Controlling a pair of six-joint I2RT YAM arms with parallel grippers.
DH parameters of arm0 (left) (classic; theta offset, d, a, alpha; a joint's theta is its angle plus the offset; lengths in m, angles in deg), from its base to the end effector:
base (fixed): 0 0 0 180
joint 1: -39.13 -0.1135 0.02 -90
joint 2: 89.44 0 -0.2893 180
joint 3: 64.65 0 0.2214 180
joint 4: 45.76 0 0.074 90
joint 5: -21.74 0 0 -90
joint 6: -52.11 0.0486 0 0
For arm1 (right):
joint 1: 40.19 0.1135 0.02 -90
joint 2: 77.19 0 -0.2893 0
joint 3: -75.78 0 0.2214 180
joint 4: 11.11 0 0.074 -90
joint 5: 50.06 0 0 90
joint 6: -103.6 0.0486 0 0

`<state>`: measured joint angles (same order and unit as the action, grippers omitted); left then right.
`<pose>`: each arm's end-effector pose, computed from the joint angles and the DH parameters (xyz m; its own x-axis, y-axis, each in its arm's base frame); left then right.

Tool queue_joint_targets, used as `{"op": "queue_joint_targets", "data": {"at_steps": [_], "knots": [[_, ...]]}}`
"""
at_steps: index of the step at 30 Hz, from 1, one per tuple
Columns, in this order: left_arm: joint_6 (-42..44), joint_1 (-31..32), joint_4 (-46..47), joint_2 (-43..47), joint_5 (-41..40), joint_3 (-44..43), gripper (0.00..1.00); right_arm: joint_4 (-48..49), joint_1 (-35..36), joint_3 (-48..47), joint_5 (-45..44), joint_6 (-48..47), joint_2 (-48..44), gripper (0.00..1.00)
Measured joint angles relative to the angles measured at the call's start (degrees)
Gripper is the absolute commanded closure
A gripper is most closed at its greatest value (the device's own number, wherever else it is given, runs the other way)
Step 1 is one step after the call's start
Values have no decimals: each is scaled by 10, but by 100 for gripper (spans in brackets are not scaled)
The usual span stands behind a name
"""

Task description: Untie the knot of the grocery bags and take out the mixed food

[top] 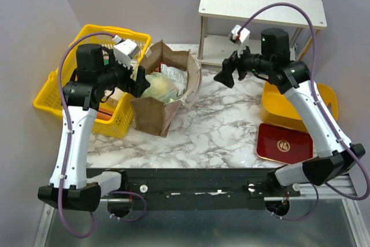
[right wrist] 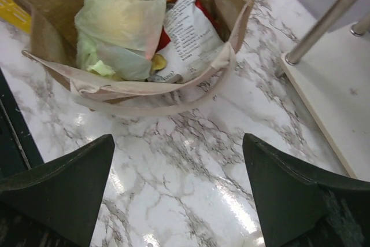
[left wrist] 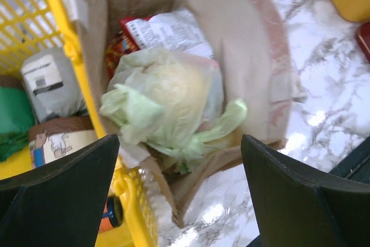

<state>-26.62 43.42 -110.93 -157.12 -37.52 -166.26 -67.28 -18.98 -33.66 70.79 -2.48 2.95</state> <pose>0.1904 -0.0392 0.4447 -0.4095 0.1992 -0.8903 0.5915 0.8009 -0.0929 0.2397 0.1197 0.4546 -0.2007 -0.3330 -0.9213 -0.8249 0.5647 -0.0244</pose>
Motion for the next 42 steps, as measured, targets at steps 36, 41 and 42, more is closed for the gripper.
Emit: {"op": "queue_joint_targets", "data": {"at_steps": [36,41,42], "knots": [[133,149,-268,-373,-228,-303,100,34,26,197,-65,16,-119,0],[130,149,-289,-396,-174,-509,100,37,18,184,-101,14,-119,0],[132,149,-286,-391,-159,-531,100,39,15,182,-107,14,-119,0]]}}
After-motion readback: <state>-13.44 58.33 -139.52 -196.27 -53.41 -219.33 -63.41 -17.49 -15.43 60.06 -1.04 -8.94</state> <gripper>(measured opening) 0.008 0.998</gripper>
